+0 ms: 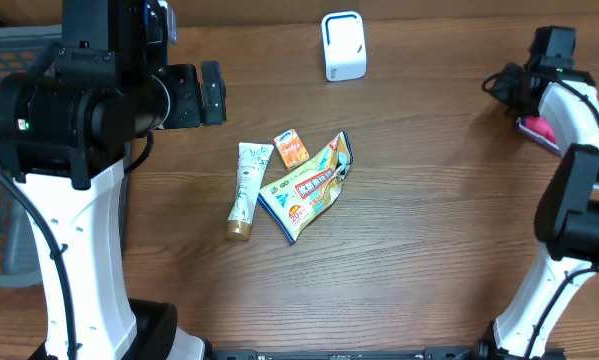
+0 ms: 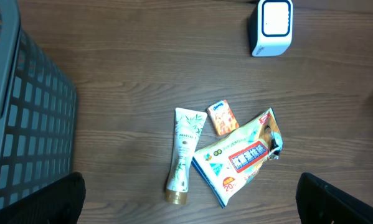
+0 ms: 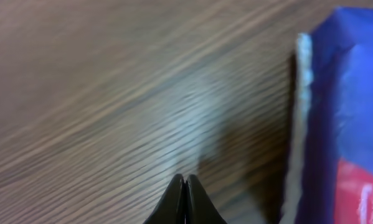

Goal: Scan the item barcode

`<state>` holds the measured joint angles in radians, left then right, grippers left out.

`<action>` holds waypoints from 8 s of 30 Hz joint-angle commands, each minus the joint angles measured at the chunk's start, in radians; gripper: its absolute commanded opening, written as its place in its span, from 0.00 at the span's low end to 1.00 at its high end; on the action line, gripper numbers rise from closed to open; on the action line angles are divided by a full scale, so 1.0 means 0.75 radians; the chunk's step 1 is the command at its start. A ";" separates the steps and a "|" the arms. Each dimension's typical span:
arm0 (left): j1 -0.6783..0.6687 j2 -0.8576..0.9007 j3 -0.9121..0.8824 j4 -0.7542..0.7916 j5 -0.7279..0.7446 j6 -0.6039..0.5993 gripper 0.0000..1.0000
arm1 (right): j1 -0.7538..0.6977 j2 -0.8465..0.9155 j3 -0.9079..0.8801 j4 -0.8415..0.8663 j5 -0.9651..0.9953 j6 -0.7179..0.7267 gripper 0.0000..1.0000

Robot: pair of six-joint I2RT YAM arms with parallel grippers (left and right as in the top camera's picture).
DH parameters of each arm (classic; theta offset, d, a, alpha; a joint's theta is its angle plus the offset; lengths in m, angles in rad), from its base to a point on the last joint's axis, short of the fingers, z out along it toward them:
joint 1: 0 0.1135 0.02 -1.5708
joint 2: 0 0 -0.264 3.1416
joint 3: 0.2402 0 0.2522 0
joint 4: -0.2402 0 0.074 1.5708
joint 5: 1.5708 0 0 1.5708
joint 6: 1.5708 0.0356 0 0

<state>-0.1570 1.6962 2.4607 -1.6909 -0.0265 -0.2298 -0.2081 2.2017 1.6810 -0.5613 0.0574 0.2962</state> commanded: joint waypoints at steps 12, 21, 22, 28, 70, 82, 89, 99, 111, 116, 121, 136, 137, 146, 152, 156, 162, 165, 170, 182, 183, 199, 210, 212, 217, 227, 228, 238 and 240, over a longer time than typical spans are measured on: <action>-0.001 0.005 0.011 0.002 0.012 0.007 1.00 | -0.240 0.081 0.002 -0.009 0.326 0.035 0.04; -0.001 0.005 0.011 0.002 0.012 0.007 1.00 | -0.523 0.081 0.002 -0.125 0.341 0.033 0.04; -0.001 0.005 0.011 0.002 0.012 0.007 1.00 | -0.549 0.081 0.002 -0.137 0.340 0.023 0.04; -0.001 0.005 0.011 0.002 0.012 0.007 1.00 | -0.626 0.077 0.003 -0.183 0.341 0.013 0.04; -0.001 0.005 0.011 0.002 0.012 0.007 1.00 | -0.580 -0.099 0.049 0.019 0.217 -0.086 0.13; -0.001 0.005 0.011 0.002 0.012 0.007 1.00 | -0.440 -0.303 0.049 -0.099 -1.290 0.030 0.49; -0.001 0.005 0.011 0.002 0.012 0.007 1.00 | -0.111 -0.305 0.048 -0.472 -1.401 -0.265 0.28; -0.001 0.005 0.011 0.002 0.012 0.007 1.00 | 0.461 -0.241 0.028 -0.624 -0.810 -0.292 0.08; -0.001 0.005 0.011 0.002 0.012 0.007 1.00 | 0.869 -0.083 0.026 -0.583 -0.752 -0.286 0.04; -0.001 0.005 0.011 0.002 0.012 0.007 1.00 | 0.899 -0.047 0.026 -0.637 -0.387 -0.210 0.04; -0.001 0.005 0.011 0.002 0.012 0.007 1.00 | 0.858 -0.045 0.026 -0.708 -0.227 -0.182 0.04; -0.001 0.005 0.011 0.002 0.012 0.007 1.00 | 0.815 -0.046 0.141 -0.945 -0.288 -0.180 0.04; -0.001 0.005 0.011 0.002 0.012 0.007 1.00 | 0.807 -0.046 0.186 -0.989 -0.288 -0.180 0.04; -0.001 0.005 0.012 0.061 -0.085 0.035 1.00 | 0.764 -0.046 0.438 -1.233 -0.357 -0.182 0.58; -0.001 0.005 0.011 0.025 -0.108 0.042 1.00 | 0.763 -0.045 0.437 -1.227 -0.357 -0.182 0.77; -0.001 0.005 0.011 0.025 -0.108 0.042 1.00 | 0.763 -0.045 0.437 -1.198 -0.358 -0.181 1.00; -0.001 0.007 0.011 0.021 0.180 -0.060 1.00 | 0.763 -0.045 0.437 -1.179 -0.357 -0.182 0.79; -0.040 0.054 -0.011 0.002 0.508 0.022 0.59 | 0.763 -0.045 0.437 -1.180 -0.358 -0.181 0.29; -0.160 0.145 -0.196 0.007 0.536 0.046 0.04 | 0.749 -0.045 0.437 -1.205 -0.358 -0.181 0.04; -0.307 0.394 -0.715 0.308 0.670 0.036 0.04 | 0.717 -0.045 0.285 -1.198 -0.399 -0.192 0.04; -0.306 0.411 -0.753 0.336 0.670 0.035 0.04 | 0.713 -0.045 0.255 -1.179 -0.404 -0.192 0.04; -0.301 0.544 -1.289 0.817 0.737 -0.055 0.04 | 0.692 -0.045 -0.044 -0.996 -0.728 -0.331 0.04; -0.285 0.571 -1.424 0.880 0.195 -0.343 0.04 | 0.687 -0.045 -0.060 -1.056 -0.461 -0.189 0.04; -0.281 0.571 -1.417 0.878 0.194 -0.343 0.04 | 0.681 -0.048 -0.033 -1.102 -0.460 -0.190 0.04; -0.270 0.571 -1.339 0.793 0.189 -0.337 0.04 | 0.658 -0.103 0.040 -1.193 -0.452 -0.190 0.04; -0.311 0.570 -1.004 0.661 0.387 -0.217 0.04 | 0.725 -0.196 0.039 -1.205 -0.750 -0.417 0.04; -0.316 0.570 -1.002 0.690 0.420 -0.217 0.04 | 0.741 -0.196 0.030 -1.194 -0.777 -0.422 0.04; -0.320 0.576 -1.175 0.904 0.472 -0.269 0.04 | 0.842 -0.195 -0.264 -0.960 -0.948 -0.293 0.04; -0.320 0.581 -1.221 0.944 0.487 -0.268 0.04 | 0.842 -0.195 -0.358 -0.894 -0.966 -0.280 0.04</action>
<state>-0.3931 2.1231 1.5967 -1.0084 0.3046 -0.4198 0.4309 2.0785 1.4929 -1.2667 -0.5964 0.0547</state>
